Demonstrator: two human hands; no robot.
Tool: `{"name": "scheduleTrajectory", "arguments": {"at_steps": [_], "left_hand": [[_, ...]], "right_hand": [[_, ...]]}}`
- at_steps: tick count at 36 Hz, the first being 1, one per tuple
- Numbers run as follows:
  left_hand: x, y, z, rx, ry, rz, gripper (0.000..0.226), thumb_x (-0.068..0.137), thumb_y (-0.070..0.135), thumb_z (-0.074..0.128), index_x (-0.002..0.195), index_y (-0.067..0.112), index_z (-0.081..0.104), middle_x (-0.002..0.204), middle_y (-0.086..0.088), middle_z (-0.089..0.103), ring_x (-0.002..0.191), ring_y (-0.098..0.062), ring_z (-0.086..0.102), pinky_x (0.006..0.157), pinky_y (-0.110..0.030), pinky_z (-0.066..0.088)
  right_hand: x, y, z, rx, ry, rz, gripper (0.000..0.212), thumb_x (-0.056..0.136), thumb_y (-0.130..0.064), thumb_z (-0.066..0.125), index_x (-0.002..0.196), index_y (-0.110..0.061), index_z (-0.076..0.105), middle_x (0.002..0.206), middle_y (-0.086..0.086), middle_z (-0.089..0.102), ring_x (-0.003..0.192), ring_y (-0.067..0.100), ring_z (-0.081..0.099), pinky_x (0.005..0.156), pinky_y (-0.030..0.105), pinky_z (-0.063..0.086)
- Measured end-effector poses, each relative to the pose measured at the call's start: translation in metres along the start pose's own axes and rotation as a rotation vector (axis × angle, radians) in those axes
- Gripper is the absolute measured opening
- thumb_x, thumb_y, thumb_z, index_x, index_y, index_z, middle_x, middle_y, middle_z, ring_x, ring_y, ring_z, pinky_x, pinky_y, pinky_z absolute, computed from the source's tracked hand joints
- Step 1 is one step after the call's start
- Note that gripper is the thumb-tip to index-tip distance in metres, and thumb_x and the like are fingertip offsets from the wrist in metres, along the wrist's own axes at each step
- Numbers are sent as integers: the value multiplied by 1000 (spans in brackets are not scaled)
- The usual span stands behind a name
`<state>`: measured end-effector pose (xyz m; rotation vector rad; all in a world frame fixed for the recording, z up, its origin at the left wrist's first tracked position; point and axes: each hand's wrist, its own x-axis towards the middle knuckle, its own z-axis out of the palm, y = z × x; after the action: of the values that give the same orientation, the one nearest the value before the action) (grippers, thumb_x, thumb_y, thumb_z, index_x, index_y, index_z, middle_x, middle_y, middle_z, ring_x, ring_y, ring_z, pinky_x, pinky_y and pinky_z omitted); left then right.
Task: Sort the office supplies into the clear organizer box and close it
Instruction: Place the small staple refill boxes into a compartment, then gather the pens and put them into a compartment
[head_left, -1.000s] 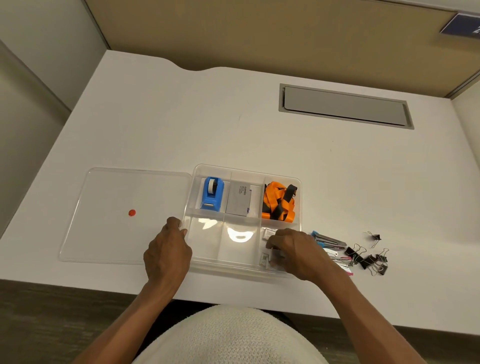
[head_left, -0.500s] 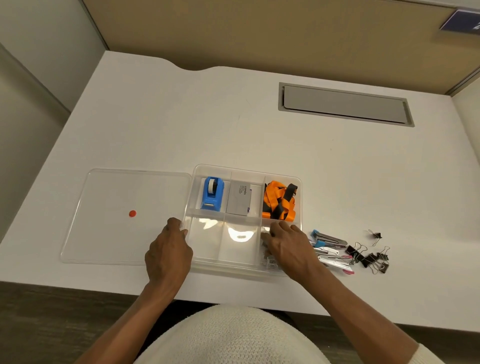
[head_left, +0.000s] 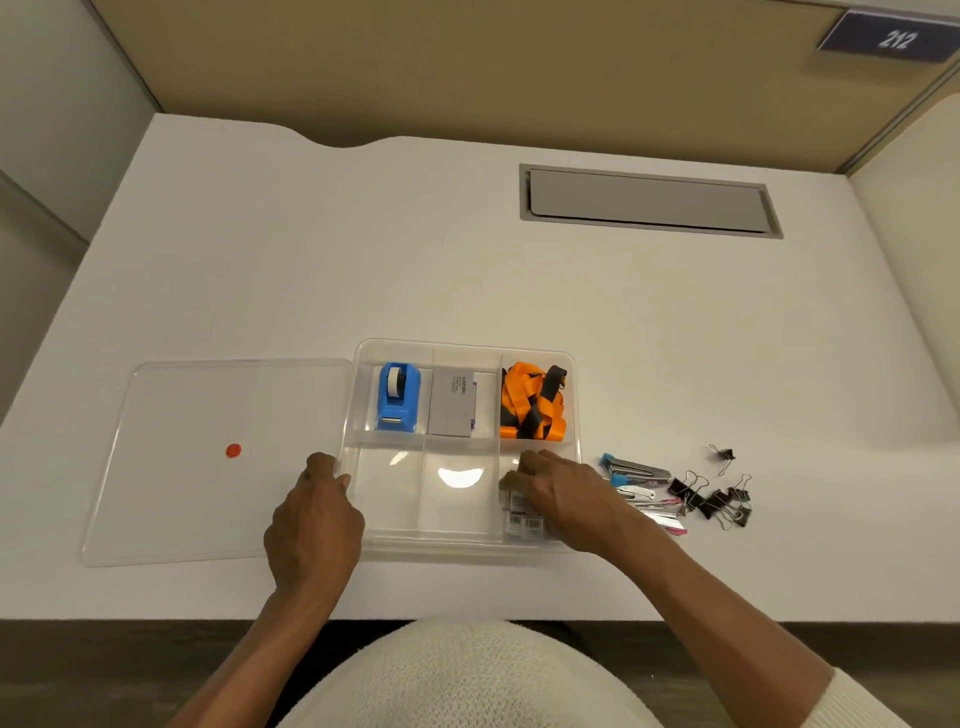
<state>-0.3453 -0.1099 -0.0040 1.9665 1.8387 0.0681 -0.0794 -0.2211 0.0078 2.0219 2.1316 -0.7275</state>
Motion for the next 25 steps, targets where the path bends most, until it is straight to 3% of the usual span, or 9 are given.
{"name": "scheduleTrajectory", "arguments": {"at_steps": [9,13,17,22,25], "left_hand": [[0,4,-4,14,11,-9,22,100,10,57,120,4,56,83,-5,59,68,-22,53,59,-32,41],[2,5,-6,33,12,-15,20,100,10,54,119,5,56,90,-13,67,69,-24,51,60,-33,40],[4,6,-7,59,-3,-30,18,101,12,51,117,5,57,90,-16,67,69,-27,51,62,-35,41],[-4,10,-13,243,-26,38,22,97,16,61,109,-1,56,95,-18,64,74,-34,58,57,-36,39],[-12,27,-15,409,3,130,35,87,14,71,110,-7,54,99,-29,60,89,-45,58,61,-46,45]], "right_hand": [[1,-1,-1,47,6,-47,50,89,-18,77,136,-16,61,130,10,63,122,28,60,101,43,53],[-2,4,0,84,40,-32,55,88,-14,78,139,-17,59,133,9,65,122,28,62,100,41,53],[-14,12,-5,259,197,46,52,88,-7,77,136,-21,63,136,4,67,117,20,68,100,39,58],[-45,40,-16,376,533,215,25,93,-5,67,112,-20,75,106,-4,75,89,13,71,76,36,61],[-72,61,-13,404,596,378,22,90,-7,70,105,-22,75,99,-9,71,83,11,67,71,38,59]]}}
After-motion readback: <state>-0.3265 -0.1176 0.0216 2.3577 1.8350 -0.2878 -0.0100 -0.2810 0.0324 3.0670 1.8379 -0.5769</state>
